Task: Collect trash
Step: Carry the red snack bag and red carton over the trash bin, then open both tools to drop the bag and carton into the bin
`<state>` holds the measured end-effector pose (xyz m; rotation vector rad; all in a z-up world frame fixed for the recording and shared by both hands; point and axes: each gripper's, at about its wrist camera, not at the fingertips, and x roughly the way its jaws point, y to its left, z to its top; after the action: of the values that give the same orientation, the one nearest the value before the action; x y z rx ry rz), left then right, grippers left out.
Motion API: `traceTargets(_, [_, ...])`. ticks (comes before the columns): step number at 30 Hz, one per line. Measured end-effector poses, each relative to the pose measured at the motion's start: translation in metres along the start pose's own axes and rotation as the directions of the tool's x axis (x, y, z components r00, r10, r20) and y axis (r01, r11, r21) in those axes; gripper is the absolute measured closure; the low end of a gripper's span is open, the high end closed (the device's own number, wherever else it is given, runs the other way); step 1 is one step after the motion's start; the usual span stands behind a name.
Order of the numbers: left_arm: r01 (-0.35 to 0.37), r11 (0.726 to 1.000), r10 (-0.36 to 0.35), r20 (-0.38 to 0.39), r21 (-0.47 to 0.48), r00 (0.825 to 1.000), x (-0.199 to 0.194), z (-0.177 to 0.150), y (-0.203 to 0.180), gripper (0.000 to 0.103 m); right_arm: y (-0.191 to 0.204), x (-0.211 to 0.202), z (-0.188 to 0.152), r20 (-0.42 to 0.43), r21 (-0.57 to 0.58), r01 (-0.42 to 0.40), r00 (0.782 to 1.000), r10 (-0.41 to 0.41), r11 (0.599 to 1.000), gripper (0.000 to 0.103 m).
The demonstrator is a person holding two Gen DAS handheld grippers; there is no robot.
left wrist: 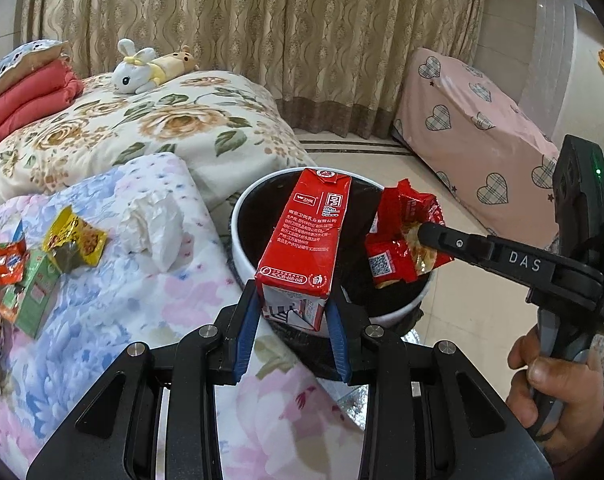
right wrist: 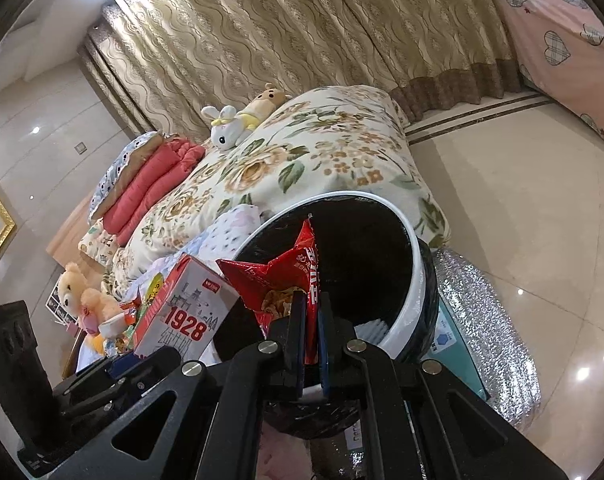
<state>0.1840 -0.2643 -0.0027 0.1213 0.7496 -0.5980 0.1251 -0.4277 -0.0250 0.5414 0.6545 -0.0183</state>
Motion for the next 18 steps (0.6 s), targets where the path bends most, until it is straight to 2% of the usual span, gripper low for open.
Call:
traceTargets(10, [0.009,1.0,-0.01,-0.026,-0.002,1.0,0.015,0.005,-0.001,0.072,-0.004,0.008,0.003,-0.013,-0.003,0.018,1.0,-0.018,1.0,0.098])
traceTargets(15, [0.014,1.0,-0.014,-0.038,-0.013,0.999,0.02,0.007,-0.001,0.071,-0.006,0.014,0.004,-0.028,0.002,0.029,0.999,-0.029,1.0,0.091])
traceTargets(16, [0.011,1.0,-0.012,-0.036,-0.017,0.999,0.02,0.007,0.0,0.071,-0.006,0.014,0.004,-0.032,0.004,0.03,0.999,-0.03,1.0,0.089])
traceTargets(17, [0.011,1.0,-0.012,-0.038,-0.025,0.999,0.02,0.006,0.001,0.068,-0.006,0.015,0.003,-0.035,0.008,0.029,0.999,-0.029,1.0,0.081])
traceTargets(18, [0.013,0.999,-0.014,-0.038,-0.03,0.999,0.02,0.006,0.002,0.062,-0.006,0.014,0.003,-0.034,0.008,0.028,0.999,-0.028,1.0,0.065])
